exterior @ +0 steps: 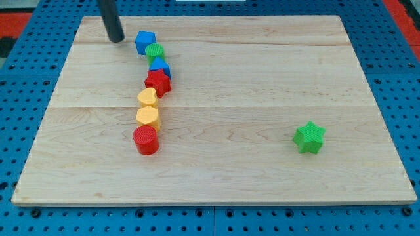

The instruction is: Push blue cube above green circle

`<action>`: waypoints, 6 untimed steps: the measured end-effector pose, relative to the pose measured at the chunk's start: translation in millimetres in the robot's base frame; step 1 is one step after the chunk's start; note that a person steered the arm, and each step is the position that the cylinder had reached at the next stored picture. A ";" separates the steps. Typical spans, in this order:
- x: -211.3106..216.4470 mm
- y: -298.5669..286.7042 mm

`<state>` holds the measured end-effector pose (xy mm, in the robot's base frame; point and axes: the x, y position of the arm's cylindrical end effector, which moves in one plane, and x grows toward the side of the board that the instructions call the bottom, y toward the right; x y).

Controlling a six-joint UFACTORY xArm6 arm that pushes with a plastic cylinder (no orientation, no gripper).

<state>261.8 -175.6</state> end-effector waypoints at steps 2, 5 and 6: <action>25.1 20.9; 17.5 33.4; 14.6 21.0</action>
